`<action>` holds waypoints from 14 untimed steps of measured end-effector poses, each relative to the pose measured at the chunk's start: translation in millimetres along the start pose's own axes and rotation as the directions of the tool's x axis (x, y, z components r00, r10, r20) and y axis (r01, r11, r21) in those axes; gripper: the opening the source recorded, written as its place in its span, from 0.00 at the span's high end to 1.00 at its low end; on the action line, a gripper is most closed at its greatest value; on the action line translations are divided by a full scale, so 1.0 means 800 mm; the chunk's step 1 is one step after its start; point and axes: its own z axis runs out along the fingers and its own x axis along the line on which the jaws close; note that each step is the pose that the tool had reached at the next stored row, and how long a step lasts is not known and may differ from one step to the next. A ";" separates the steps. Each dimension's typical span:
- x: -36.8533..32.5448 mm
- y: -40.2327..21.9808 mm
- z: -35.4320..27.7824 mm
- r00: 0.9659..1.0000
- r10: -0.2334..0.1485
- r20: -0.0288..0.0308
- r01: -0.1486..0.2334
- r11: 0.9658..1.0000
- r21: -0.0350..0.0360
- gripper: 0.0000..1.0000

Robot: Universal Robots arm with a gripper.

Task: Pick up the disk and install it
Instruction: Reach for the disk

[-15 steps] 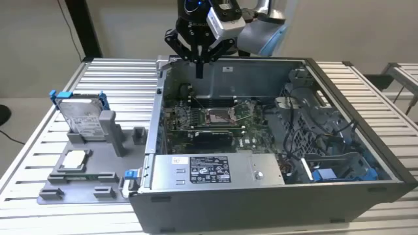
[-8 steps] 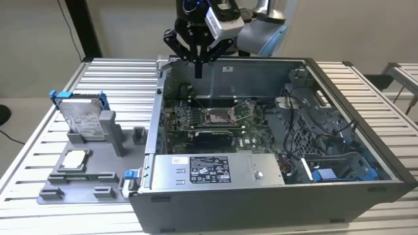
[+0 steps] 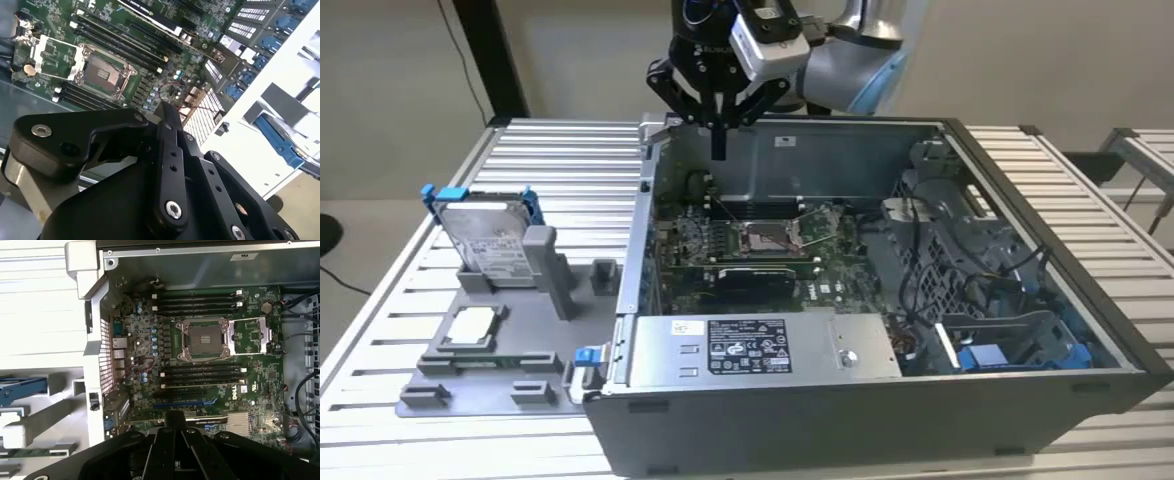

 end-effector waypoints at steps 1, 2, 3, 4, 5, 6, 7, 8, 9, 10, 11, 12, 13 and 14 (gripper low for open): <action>0.0017 -0.0001 -0.0001 1.000 0.000 0.000 0.000 1.000 0.000 1.00; 0.0036 -0.0003 -0.0001 1.000 0.000 0.000 0.000 1.000 0.000 1.00; 0.0055 -0.0004 -0.0001 1.000 0.000 0.000 0.000 1.000 0.000 1.00; 0.0074 -0.0005 -0.0002 1.000 0.000 0.000 0.000 1.000 0.000 1.00; 0.0091 -0.0006 -0.0002 1.000 0.000 0.000 0.000 1.000 0.000 1.00; 0.0107 -0.0008 -0.0002 1.000 0.000 0.000 0.000 1.000 0.000 1.00; 0.0123 -0.0009 -0.0003 1.000 0.000 0.000 0.000 1.000 0.000 1.00; 0.0139 -0.0010 -0.0004 1.000 0.000 0.000 0.000 1.000 0.000 1.00; 0.0154 -0.0011 -0.0004 1.000 0.000 0.000 0.000 1.000 0.000 1.00; 0.0169 -0.0012 -0.0004 1.000 0.000 0.000 0.000 1.000 0.000 1.00; 0.0182 -0.0013 -0.0004 1.000 0.000 0.000 0.000 1.000 0.000 1.00; 0.0196 -0.0014 -0.0004 1.000 0.000 0.000 0.000 1.000 0.000 1.00; 0.0210 -0.0015 -0.0005 1.000 0.000 0.000 0.000 1.000 0.000 1.00; 0.0225 -0.0016 -0.0006 1.000 0.000 0.000 0.000 1.000 0.000 1.00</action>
